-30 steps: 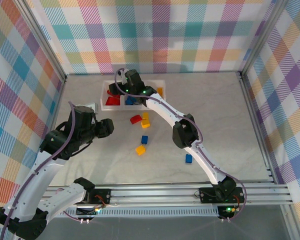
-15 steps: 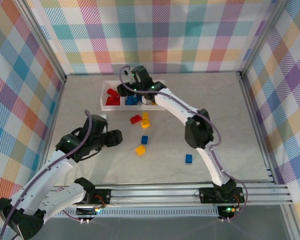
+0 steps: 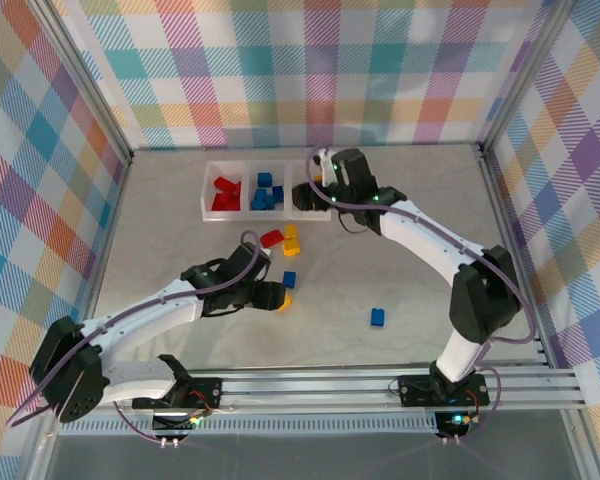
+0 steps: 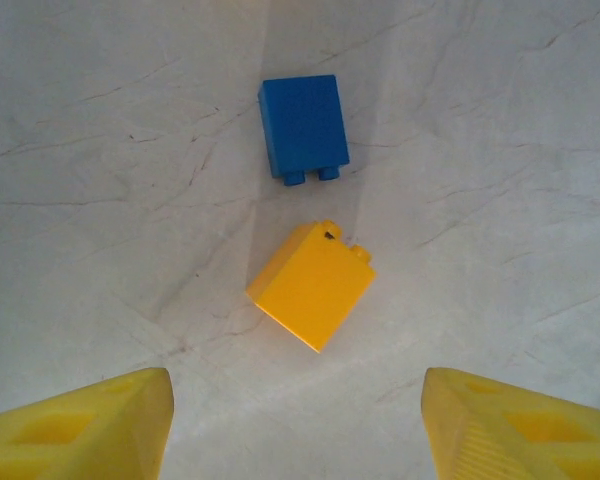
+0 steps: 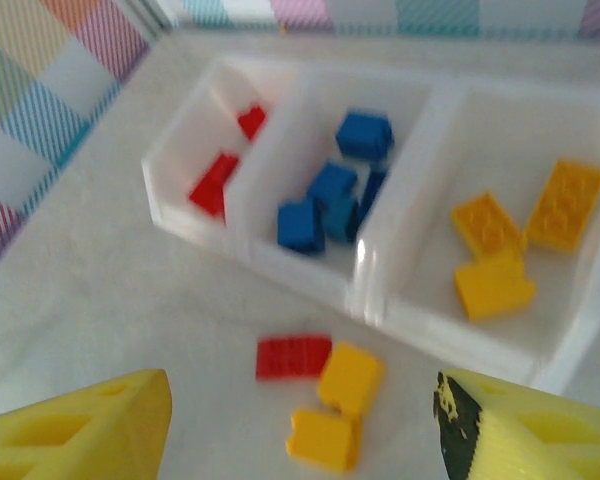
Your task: Sort the legos into containers by color
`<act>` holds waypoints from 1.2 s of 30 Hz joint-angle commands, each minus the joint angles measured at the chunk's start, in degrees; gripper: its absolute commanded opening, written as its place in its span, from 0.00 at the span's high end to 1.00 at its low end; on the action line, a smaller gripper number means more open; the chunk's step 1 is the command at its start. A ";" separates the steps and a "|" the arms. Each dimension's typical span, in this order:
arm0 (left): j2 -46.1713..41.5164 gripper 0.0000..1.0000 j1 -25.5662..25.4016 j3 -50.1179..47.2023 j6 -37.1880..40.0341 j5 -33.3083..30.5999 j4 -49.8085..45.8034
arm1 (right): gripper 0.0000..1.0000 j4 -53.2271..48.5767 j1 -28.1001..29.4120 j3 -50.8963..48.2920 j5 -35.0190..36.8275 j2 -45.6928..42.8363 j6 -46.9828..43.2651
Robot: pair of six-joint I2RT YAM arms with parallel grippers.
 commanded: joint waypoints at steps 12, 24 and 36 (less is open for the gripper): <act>12.64 0.37 -0.52 3.03 15.25 5.00 6.49 | 0.27 -9.87 -3.41 -17.86 1.39 -23.24 -1.29; 18.63 0.44 -0.47 6.16 15.80 2.44 3.80 | 0.25 -17.14 -3.50 -24.31 -3.02 -32.10 0.60; 21.17 0.57 -1.69 7.89 15.27 2.45 1.16 | 0.25 -15.94 -3.50 -35.69 -8.67 -40.72 4.10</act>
